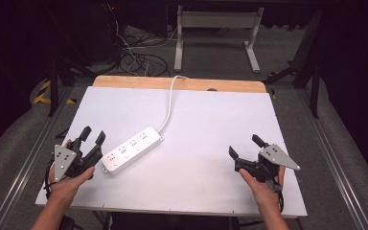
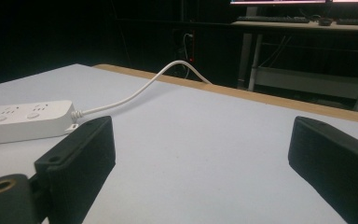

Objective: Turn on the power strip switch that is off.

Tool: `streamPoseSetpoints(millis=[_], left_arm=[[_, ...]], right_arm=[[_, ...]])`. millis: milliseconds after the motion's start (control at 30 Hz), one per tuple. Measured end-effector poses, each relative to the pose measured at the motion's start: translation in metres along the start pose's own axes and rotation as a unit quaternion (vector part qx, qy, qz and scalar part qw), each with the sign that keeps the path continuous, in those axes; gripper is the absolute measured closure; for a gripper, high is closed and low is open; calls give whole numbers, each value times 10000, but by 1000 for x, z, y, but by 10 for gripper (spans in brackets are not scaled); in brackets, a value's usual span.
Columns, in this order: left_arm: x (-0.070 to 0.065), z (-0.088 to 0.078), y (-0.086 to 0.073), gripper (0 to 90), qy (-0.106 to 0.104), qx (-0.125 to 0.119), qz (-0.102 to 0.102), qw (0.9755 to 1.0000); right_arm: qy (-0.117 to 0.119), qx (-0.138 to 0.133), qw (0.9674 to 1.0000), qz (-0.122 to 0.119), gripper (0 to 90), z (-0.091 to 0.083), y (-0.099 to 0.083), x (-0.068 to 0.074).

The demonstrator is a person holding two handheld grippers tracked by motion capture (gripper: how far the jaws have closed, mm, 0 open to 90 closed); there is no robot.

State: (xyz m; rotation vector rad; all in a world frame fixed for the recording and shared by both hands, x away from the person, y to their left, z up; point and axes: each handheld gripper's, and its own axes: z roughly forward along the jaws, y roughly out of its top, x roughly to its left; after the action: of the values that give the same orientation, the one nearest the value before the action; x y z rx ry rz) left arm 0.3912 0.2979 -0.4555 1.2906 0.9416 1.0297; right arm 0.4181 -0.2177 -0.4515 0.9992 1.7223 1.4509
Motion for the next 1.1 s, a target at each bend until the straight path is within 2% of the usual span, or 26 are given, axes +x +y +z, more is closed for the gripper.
streamPoseSetpoints(millis=[100,133,167,200,233,300,367,400,433,467,500,667,767,833,867,900,933,1067,1100], left_arm=[[-3,-1,1,677,50,109,-48,9999],[-3,-2,2,677,103,151,-80,9998],[-4,-2,3,710,120,190,-126,9997],[-4,-3,5,752,232,277,-183,9992],[-4,-3,5,798,232,277,-183,9992],[-5,-4,10,807,159,413,-345,9984],[-6,-5,12,807,207,270,-327,9989],[-7,-6,12,803,145,205,-360,9990],[-9,-5,10,803,-39,226,-408,9989],[-10,-5,9,787,-105,356,-343,9987],[-10,-5,9,790,-105,356,-343,9987],[-11,-5,7,898,-94,460,-189,9987],[-10,-6,9,899,-263,499,-141,9983],[-8,-6,9,900,-469,600,-127,9970],[-5,-5,10,900,-787,721,-136,9942],[-4,-5,11,900,-907,770,-123,9928],[-4,-5,11,900,-907,770,-123,9928],[-5,-4,12,900,-1068,963,47,9896],[-8,-1,14,900,-1141,1151,75,9868]], right_arm=[[18,-4,10000,-4,84,0,0,0],[18,-4,10000,-4,84,0,0,0],[25,-3,10000,-5,86,0,0,0],[37,-3,10000,-2,87,0,0,0],[38,-3,10000,-1,88,0,0,0],[49,-9,10000,5,90,-1,0,0],[55,-9,10000,5,91,-1,0,0],[61,-8,10000,12,91,-1,0,0],[63,-11,10000,10,91,-1,0,0],[66,-8,10000,12,92,-1,0,0],[68,-5,10000,11,92,-1,0,0],[69,-8,10000,16,94,-1,0,0],[76,-7,10000,25,97,-1,0,0],[79,-6,10000,21,98,-1,0,0],[79,-4,10000,17,98,-1,0,0],[75,-5,10000,11,98,-1,0,0],[74,-3,10000,11,98,-1,0,0],[71,9,10000,13,98,-1,0,0],[66,8,10000,14,98,-1,0,0]])
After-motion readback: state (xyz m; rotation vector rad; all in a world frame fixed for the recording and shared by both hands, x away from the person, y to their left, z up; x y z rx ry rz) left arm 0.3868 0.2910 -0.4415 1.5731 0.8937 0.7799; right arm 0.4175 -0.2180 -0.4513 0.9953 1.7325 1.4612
